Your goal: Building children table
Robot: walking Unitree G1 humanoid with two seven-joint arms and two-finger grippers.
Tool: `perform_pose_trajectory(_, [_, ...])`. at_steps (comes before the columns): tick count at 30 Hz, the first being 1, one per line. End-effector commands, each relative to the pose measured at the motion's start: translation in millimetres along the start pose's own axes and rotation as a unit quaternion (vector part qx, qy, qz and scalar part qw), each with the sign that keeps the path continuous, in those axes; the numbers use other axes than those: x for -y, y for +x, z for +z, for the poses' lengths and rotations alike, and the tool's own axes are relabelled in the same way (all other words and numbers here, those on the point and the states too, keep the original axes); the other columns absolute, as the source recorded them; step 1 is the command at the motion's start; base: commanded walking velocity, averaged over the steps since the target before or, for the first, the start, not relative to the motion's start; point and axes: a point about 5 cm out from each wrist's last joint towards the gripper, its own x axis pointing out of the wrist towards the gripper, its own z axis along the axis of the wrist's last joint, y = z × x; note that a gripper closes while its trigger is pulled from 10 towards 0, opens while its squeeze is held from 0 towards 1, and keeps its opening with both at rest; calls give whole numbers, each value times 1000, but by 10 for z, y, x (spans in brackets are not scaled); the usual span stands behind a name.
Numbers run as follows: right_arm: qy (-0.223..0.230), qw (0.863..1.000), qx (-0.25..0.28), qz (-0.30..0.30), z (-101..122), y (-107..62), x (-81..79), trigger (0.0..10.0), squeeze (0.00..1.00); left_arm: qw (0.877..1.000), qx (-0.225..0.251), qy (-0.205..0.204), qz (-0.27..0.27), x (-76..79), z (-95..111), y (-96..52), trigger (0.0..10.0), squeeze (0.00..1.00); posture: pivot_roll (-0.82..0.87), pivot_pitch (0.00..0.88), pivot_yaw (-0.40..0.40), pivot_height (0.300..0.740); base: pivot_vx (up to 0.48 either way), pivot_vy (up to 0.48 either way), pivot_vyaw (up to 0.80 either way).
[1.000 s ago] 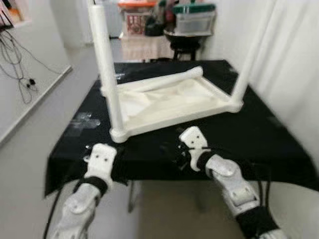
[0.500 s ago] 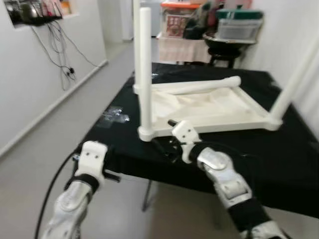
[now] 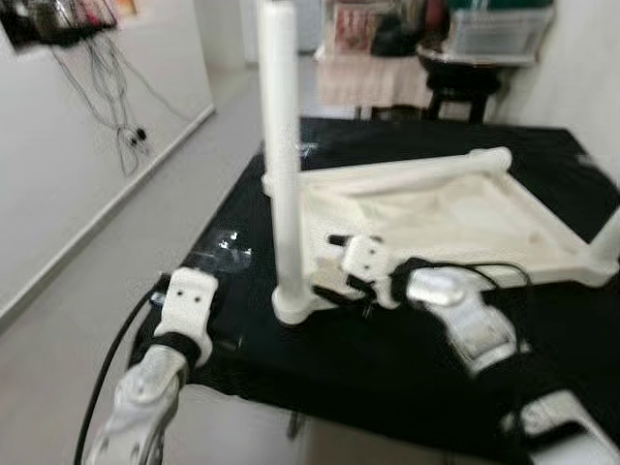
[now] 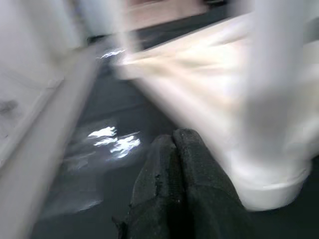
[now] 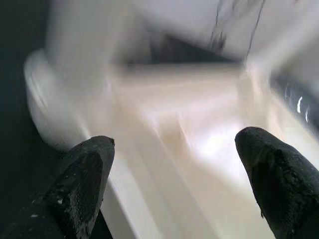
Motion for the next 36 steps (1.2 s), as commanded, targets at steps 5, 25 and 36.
perform_pose_trajectory(5, [-69, 995, -2, 74, 288, 81, 159, 10000, 0, 998, -19, 8, -60, 143, -31, -55, 10000, 0, 34, 0, -27, 740, 0, 0, 0])
perform_pose_trajectory(25, [-117, 969, -141, 168, 243, 254, 302, 10000, 0, 996, -24, 7, -82, 227, -17, -103, 10000, 0, 56, 0, -55, 740, 0, 0, 0])
perform_pose_trajectory(36, [-136, 921, -288, 223, -71, 29, 436, 10000, 0, 996, -28, -3, -85, 277, 4, -225, 10000, 0, 66, 24, -59, 740, 0, 0, 0])
